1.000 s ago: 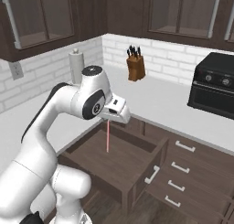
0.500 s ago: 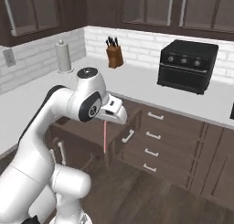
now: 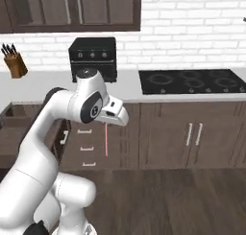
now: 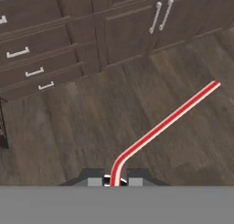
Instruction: Take a straw from the drawer in front and place it inside the glass cup on the dining counter.
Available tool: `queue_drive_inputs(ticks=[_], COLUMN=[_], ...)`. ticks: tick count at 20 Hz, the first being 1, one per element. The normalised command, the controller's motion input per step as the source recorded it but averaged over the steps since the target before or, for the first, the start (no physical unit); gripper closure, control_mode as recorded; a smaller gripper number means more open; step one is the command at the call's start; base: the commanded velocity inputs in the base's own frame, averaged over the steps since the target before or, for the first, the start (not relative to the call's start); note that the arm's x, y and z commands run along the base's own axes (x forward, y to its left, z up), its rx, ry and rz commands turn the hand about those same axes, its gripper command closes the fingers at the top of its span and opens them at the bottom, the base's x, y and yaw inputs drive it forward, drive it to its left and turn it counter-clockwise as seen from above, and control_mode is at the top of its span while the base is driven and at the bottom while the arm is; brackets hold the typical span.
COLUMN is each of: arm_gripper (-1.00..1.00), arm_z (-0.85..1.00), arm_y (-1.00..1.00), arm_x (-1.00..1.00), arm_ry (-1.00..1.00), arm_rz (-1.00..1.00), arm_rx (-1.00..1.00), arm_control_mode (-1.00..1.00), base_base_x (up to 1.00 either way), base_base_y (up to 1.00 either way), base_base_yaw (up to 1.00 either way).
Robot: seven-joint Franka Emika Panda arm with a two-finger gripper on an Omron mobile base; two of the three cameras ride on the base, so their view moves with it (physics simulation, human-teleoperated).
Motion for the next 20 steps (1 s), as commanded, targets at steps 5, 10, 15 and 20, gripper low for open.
queue_drive_inputs(ticks=[5, 10, 15, 20], arm_gripper=[1.0, 1.0, 1.0, 1.0], arm_z=[0.0, 0.0, 0.0, 0.0], arm_y=[0.0, 0.0, 0.0, 0.0], arm_x=[0.0, 0.0, 0.0, 0.0], arm_ry=[0.0, 0.0, 0.0, 0.0], arm_rz=[0.0, 0.0, 0.0, 0.0], arm_rx=[0.0, 0.0, 0.0, 0.0], arm_control_mode=[1.0, 1.0, 1.0, 1.0], base_base_x=[0.0, 0.0, 0.09, 0.34], base_base_y=[-0.36, -0.54, -0.53, -0.42], base_base_yaw=[-0.87, -0.83, -0.77, -0.7])
